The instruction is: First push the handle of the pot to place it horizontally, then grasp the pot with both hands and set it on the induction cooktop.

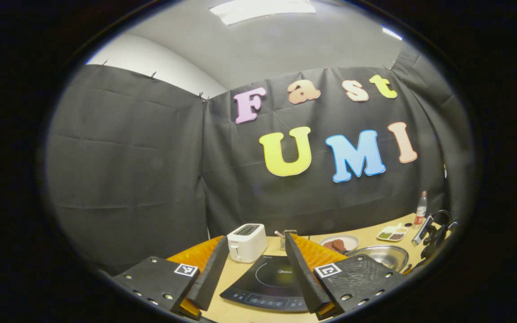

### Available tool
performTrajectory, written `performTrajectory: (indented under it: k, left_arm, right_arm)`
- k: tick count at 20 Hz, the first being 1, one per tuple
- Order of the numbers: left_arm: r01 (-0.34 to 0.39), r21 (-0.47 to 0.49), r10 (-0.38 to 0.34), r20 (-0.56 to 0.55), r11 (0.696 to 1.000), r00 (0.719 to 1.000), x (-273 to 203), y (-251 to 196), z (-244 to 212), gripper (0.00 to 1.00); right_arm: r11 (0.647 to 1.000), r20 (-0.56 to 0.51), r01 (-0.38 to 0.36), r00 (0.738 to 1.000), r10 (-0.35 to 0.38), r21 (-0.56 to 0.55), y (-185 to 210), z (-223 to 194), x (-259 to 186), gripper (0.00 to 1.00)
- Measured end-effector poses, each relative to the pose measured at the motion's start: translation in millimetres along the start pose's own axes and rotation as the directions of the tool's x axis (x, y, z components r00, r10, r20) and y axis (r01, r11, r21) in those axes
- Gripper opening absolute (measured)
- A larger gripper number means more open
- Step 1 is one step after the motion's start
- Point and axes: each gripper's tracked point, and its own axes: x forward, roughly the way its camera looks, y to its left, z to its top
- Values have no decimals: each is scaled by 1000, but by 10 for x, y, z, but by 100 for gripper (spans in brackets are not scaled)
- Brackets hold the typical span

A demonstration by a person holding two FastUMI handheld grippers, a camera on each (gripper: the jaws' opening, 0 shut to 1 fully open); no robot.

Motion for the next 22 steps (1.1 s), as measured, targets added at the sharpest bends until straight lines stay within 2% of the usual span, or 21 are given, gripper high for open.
performTrajectory:
  k: [2, 4, 10, 22]
  left_arm:
    - [10, 2, -10, -4, 1000, 1000, 31, -62, -10, 76]
    - [24, 7, -24, -8, 1000, 1000, 57, -135, -27, 76]
    - [61, 5, -61, -28, 998, 998, 165, -343, -112, 76]
    - [62, 0, -62, -66, 998, 996, 247, -574, -270, 76]
  right_arm:
    - [999, -7, 32, 999, -32, -14, -140, -8, 26, 0]
    - [998, -11, 58, 998, -58, -12, -265, -22, 45, 2]
    - [991, -21, 123, 992, -122, 49, -653, -36, 74, 2]
    - [970, -28, 202, 979, -201, 137, -1307, -26, 116, 2]
